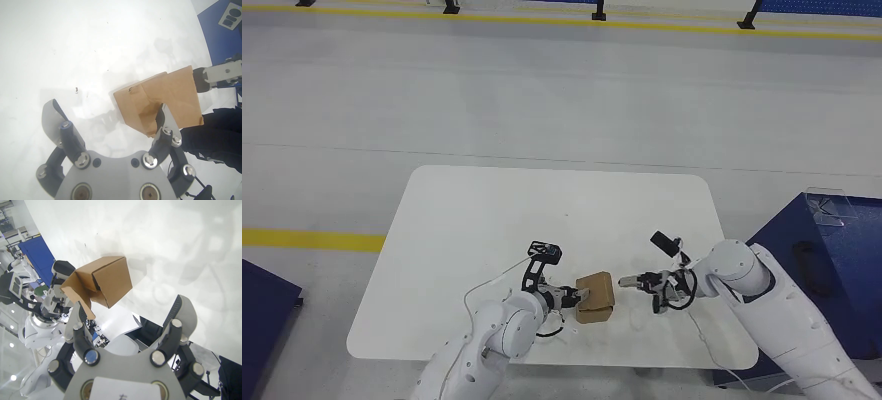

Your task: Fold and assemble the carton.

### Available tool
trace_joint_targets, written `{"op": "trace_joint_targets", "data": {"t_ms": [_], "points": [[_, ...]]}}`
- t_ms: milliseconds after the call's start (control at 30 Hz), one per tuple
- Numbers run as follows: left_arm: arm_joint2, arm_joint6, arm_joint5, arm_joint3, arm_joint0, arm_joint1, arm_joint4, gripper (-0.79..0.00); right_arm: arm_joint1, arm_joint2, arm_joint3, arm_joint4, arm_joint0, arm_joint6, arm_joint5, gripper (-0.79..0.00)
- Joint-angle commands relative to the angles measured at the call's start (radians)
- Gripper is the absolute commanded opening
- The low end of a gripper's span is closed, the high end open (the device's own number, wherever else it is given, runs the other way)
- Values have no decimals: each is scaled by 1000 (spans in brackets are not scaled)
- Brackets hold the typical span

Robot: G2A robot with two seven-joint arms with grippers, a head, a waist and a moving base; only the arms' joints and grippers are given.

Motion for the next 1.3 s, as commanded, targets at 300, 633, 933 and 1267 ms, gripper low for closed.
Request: {"op": "trace_joint_targets", "data": {"t_ms": [300, 633, 933, 1267], "points": [[2, -5, -2, 15, -9, -7, -5, 0, -18, -58, 11, -14, 24, -19, 9, 0], [15, -9, -4, 41, -28, -18, -16, 0, -38, -108, 39, -39, 55, -49, 30, 0], [29, -14, -2, 64, -44, -27, -19, 0, -48, -126, 69, -47, 73, -54, 33, 0], [34, -31, 12, 77, -55, -34, -6, 0, -53, -135, 84, -78, 94, -46, 55, 0]]}}
